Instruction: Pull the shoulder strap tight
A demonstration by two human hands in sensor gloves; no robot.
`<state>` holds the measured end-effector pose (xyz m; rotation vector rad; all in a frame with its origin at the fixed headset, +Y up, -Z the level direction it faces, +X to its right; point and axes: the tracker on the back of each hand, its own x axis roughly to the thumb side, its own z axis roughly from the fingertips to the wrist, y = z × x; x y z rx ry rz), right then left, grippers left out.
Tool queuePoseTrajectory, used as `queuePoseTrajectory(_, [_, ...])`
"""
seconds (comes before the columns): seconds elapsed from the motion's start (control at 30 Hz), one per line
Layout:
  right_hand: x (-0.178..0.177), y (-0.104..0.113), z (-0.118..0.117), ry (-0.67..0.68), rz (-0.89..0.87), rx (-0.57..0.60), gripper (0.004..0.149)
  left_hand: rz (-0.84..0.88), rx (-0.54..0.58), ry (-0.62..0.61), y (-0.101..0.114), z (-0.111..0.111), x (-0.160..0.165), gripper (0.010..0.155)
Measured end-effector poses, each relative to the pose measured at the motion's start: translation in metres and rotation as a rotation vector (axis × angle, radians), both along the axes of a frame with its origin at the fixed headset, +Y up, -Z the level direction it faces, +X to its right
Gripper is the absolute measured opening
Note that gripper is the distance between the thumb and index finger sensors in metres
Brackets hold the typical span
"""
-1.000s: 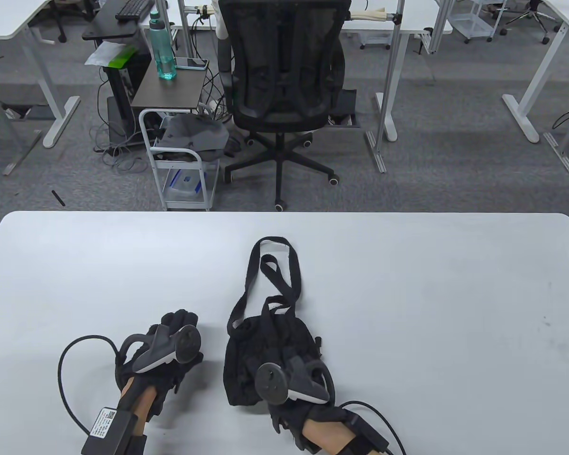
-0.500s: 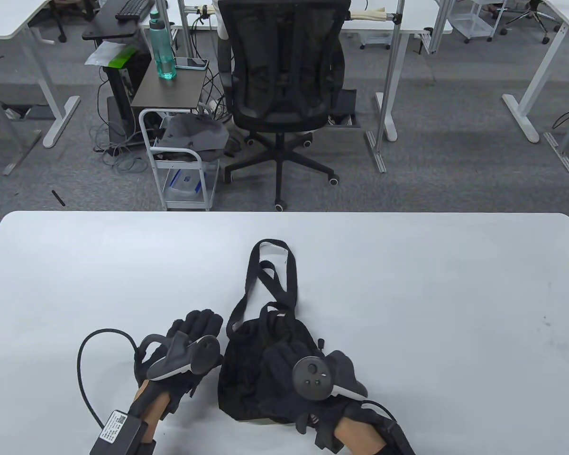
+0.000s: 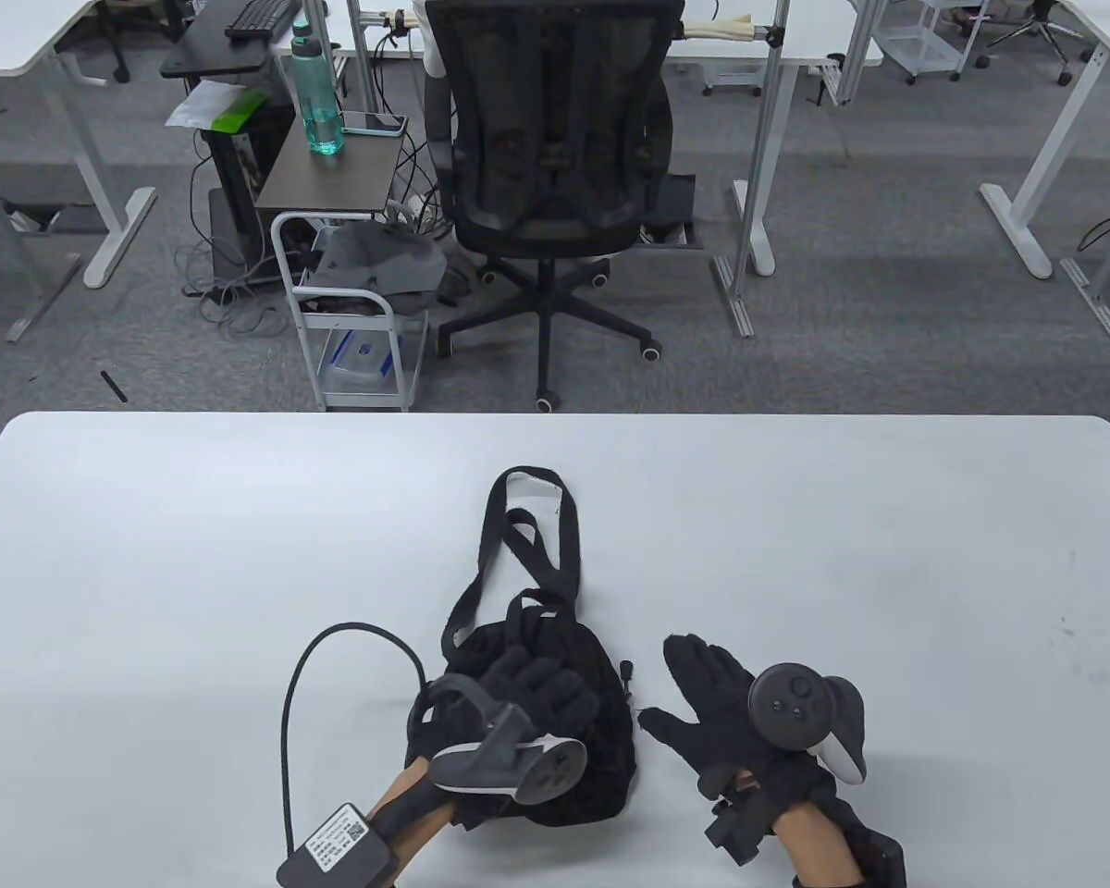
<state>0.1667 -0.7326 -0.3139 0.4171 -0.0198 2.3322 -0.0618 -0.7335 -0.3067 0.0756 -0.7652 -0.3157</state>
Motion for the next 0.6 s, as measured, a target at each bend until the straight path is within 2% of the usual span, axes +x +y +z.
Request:
queuePoseTrajectory(0.13, [-0.01, -0.004, 0.003, 0.002, 0.054, -0.006, 0.081, -0.001, -0.063, 0.022, -0.017, -0.007, 0.016, 0.072])
queuePoseTrajectory(0.3, [-0.021, -0.008, 0.005, -0.011, 0.068, -0.02, 0.073, -0.09, -0.069, 0.025, -0.037, -0.009, 0.023, 0.07])
queuePoseTrajectory(0.47, [-0.031, -0.01, 0.008, -0.023, 0.117, 0.005, 0.061, -0.087, -0.115, 0.039, -0.042, -0.015, 0.022, 0.071])
queuePoseTrajectory(0.6, [-0.042, -0.015, 0.014, -0.009, 0.185, 0.013, 0.057, -0.039, -0.156, 0.03, -0.041, -0.018, 0.019, 0.075])
